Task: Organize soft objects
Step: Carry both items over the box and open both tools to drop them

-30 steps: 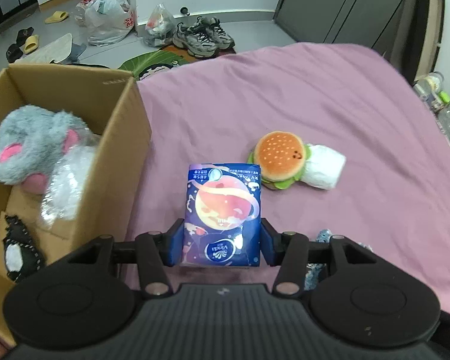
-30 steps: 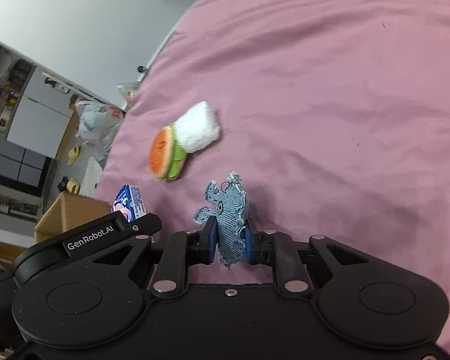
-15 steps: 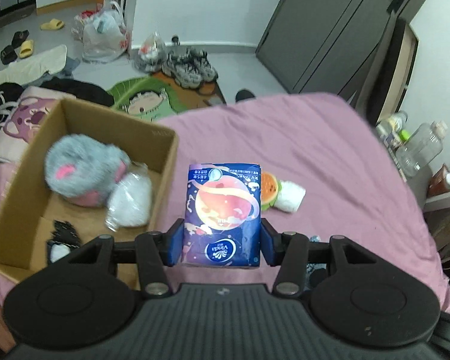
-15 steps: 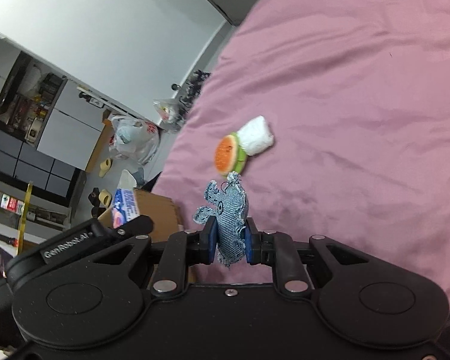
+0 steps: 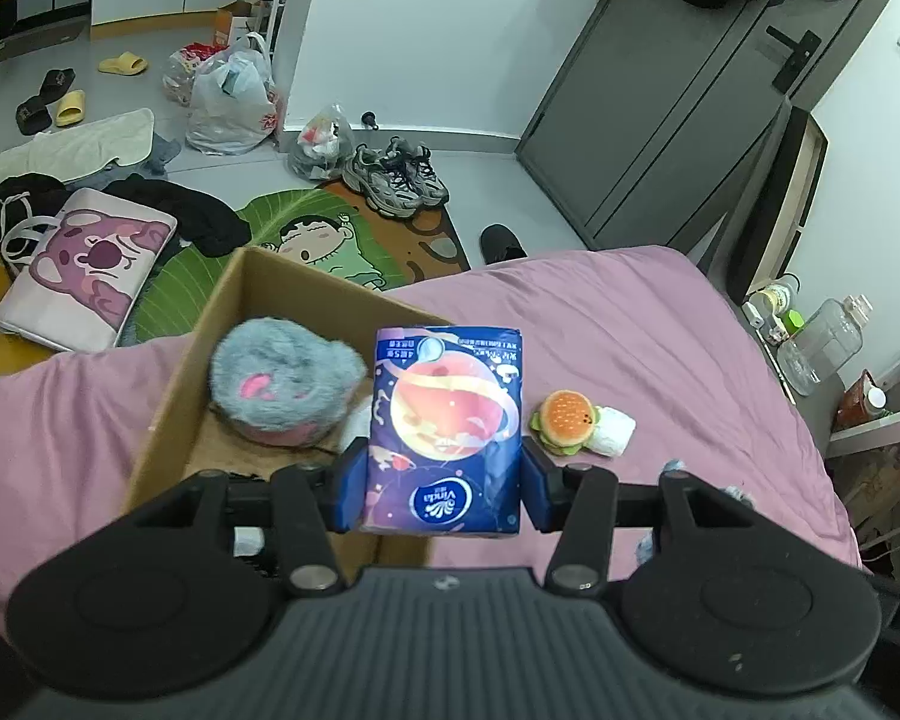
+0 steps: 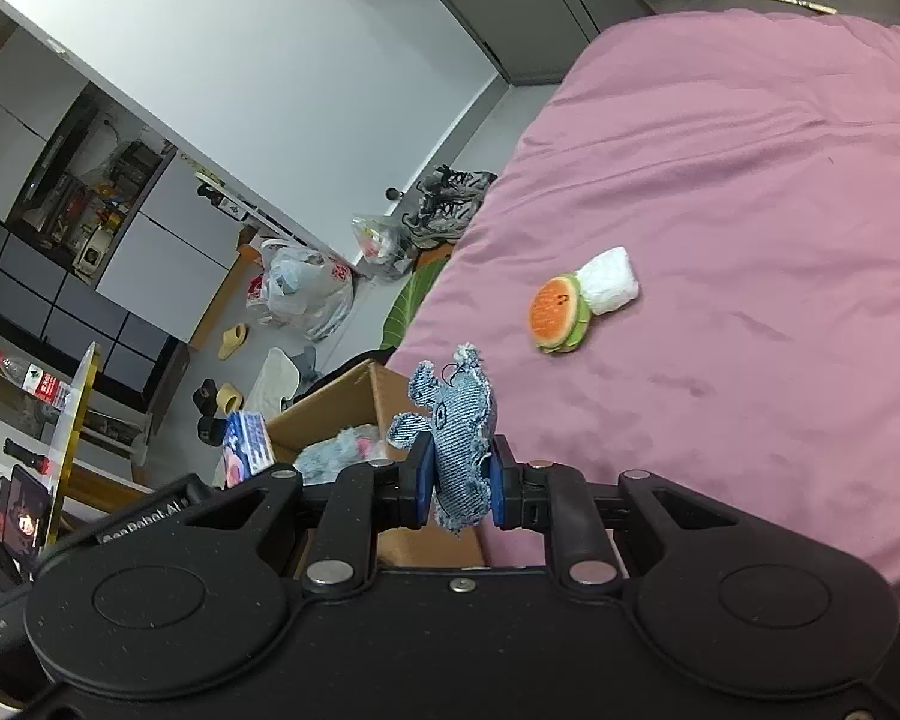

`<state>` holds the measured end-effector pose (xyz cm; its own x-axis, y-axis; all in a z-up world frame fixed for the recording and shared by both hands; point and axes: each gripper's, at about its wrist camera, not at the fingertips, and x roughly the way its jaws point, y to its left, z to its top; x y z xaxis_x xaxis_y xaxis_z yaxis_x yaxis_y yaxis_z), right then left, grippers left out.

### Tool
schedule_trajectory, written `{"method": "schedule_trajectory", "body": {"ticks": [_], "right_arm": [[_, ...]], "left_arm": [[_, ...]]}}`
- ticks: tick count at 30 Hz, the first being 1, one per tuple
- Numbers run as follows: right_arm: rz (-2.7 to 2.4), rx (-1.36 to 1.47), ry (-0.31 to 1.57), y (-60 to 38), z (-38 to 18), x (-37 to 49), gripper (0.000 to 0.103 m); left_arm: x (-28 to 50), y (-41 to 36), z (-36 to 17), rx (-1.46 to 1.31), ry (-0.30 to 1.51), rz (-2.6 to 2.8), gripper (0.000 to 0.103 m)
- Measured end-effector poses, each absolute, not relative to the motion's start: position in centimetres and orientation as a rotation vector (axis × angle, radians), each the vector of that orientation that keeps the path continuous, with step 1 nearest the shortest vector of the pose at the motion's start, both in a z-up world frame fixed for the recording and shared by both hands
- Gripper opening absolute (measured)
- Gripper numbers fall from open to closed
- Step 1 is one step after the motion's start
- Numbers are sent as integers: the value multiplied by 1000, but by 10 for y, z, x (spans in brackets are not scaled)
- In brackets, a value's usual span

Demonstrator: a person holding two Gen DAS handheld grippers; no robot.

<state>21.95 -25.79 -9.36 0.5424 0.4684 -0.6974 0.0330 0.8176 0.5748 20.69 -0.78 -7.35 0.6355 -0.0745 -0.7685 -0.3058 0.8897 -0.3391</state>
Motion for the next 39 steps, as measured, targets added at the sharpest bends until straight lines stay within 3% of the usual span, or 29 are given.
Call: {"method": "schedule_trajectory", "body": {"ticks": [26,39], "right_arm": [[311,365,1023,-160,-74,196,19],[332,361,1099,-132,-93,211,19]], "left_arm": [[159,105,-106,-671,885,185,50],[176,107,-119,-653,963,170,50]]}}
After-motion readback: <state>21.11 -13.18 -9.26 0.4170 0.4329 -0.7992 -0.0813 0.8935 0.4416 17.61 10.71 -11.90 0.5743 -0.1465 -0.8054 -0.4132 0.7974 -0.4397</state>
